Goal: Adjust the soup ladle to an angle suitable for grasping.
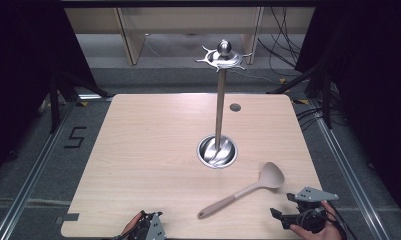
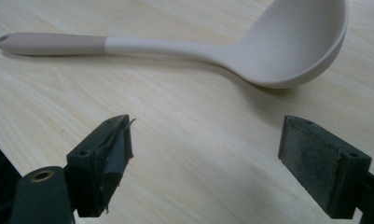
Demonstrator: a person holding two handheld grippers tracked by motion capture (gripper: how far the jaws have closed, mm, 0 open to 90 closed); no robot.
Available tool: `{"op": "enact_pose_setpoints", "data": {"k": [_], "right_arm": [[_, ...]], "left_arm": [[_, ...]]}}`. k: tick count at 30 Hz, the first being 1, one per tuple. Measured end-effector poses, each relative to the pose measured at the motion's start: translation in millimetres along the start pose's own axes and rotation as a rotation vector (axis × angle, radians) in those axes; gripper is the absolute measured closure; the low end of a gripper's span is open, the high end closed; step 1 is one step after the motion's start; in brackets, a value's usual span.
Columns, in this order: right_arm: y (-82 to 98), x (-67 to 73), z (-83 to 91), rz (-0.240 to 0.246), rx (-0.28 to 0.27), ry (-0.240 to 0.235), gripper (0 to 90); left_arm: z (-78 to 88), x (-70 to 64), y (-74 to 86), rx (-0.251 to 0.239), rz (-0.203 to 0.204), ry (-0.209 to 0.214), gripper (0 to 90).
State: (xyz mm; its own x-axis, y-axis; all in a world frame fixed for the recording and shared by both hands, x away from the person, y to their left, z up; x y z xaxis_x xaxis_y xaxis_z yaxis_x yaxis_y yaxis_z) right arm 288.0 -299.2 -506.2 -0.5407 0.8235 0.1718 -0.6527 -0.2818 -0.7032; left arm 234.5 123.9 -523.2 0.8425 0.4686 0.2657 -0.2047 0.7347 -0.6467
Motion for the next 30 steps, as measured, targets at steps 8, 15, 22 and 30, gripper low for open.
{"op": "enact_pose_setpoints", "data": {"k": [8, 15, 22, 30], "right_arm": [[0.3, -3.0, -2.2, 0.029, -0.001, -0.015, 19.6], [-1.3, 0.9, -2.4, 0.140, 0.014, 0.009, 19.4], [-6.0, 7.0, -0.2, 0.166, 0.019, -0.014, 26.8], [-11.9, 14.9, -4.5, 0.245, 0.036, -0.036, 31.1]], "left_arm": [[1.3, 1.9, 0.6, 0.001, 0.002, -0.006, 15.2], [1.2, 0.3, 0.1, -0.006, 0.009, -0.004, 15.2], [0.8, 0.8, 0.4, 0.001, 0.000, -0.005, 15.3], [0.3, 0.9, 0.5, 0.003, -0.001, -0.003, 15.2]]}}
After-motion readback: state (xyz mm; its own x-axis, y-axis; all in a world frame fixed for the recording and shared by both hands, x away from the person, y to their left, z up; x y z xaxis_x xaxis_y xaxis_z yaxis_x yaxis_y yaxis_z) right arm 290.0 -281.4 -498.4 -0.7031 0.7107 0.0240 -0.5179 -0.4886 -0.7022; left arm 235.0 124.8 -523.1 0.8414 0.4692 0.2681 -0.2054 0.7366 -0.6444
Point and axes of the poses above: each handheld gripper's, and its own axes: z roughly backward along the jaws, y roughly out of its underside, x roughly to its left, the point moved 3 cm from there along -z, roughly forward along the jaws, and after that the axes turned 4 degrees about -z, right-handed, at the moved point
